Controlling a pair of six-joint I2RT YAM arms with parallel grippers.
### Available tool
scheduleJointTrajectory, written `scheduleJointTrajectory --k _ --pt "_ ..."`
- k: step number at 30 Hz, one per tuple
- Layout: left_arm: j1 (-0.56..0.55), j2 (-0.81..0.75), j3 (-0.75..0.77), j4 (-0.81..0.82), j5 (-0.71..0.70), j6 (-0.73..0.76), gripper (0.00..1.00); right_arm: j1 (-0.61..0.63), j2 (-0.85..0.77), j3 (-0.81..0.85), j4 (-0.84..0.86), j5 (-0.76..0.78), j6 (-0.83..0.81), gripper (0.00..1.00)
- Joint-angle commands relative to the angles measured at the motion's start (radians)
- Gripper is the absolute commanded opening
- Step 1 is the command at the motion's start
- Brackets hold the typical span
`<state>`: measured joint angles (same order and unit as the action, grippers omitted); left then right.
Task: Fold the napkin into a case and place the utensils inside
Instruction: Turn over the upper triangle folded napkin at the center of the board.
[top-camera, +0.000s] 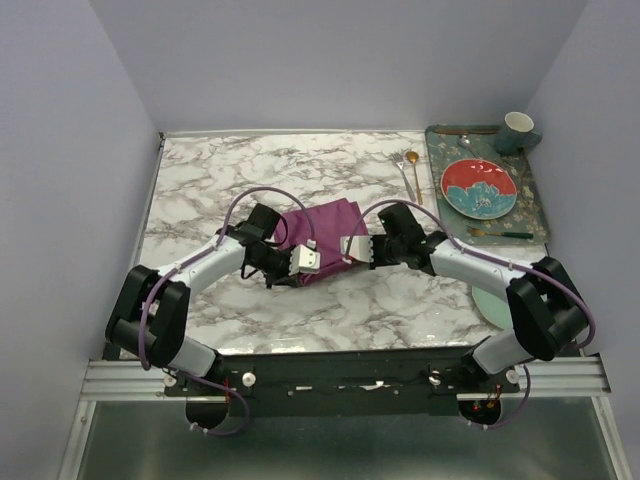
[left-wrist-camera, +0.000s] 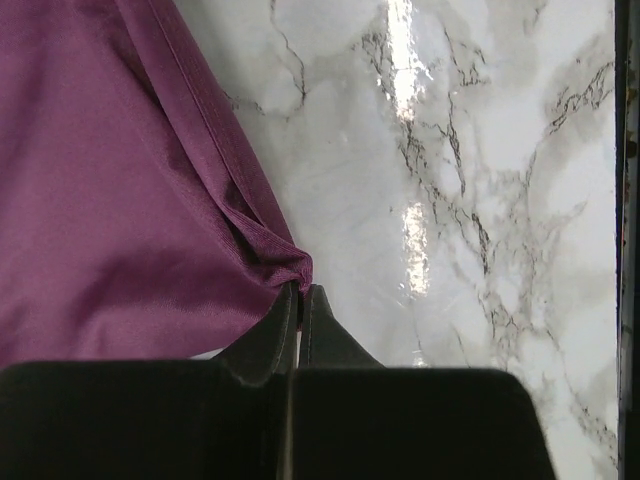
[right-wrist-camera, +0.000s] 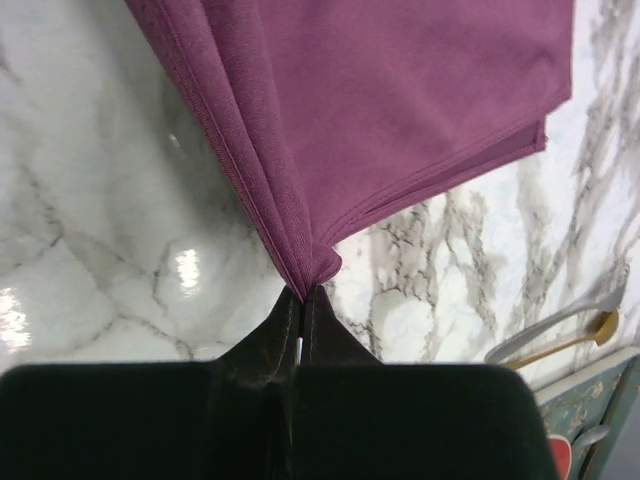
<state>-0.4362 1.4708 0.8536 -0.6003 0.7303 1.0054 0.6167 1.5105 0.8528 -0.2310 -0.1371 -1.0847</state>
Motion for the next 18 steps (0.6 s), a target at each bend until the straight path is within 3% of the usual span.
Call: scheduleJointTrajectory --k 1,4,5,6,8,10,12,14,16,18 --pt "-0.018 -0.033 -0.025 -0.035 -0.06 0.009 0.0 0.031 -0.022 -0.044 -0.11 -0.021 -0.029 0.01" --pt "-0.051 -0.044 -0.036 -0.05 -0.061 0.01 0.0 0.038 -0.027 -0.057 -0.128 -0.013 -0.034 0.01" --pt "-0.061 -0.055 -0.04 -0.05 -0.063 0.009 0.0 0.04 -0.029 -0.054 -0.157 -0.015 -0.035 0.03" --pt "-0.071 -0.059 -0.05 -0.052 -0.066 -0.002 0.0 0.041 -0.032 -0.044 -0.177 -0.016 -0.034 0.11" --pt "-0.081 -0.067 -0.048 -0.064 -0.054 -0.02 0.21 0.041 -0.042 -0.026 -0.261 -0.025 -0.034 0.18" --pt "-0.078 -0.073 -0.024 -0.119 -0.043 -0.063 0.48 0.041 -0.073 -0.008 -0.304 -0.021 -0.029 0.45" --pt "-0.032 -0.11 0.005 -0.144 -0.003 -0.114 0.56 0.038 -0.108 0.005 -0.356 -0.022 -0.015 0.72" --pt "0.07 -0.161 0.031 -0.135 0.046 -0.239 0.69 0.037 -0.148 0.043 -0.41 -0.045 0.031 0.81" --pt "0.146 -0.179 0.082 -0.072 0.118 -0.376 0.79 0.028 -0.15 0.086 -0.451 -0.065 0.072 0.82" --pt "0.23 -0.175 0.117 0.067 0.136 -0.635 0.8 0.014 -0.113 0.175 -0.496 -0.108 0.168 0.82"
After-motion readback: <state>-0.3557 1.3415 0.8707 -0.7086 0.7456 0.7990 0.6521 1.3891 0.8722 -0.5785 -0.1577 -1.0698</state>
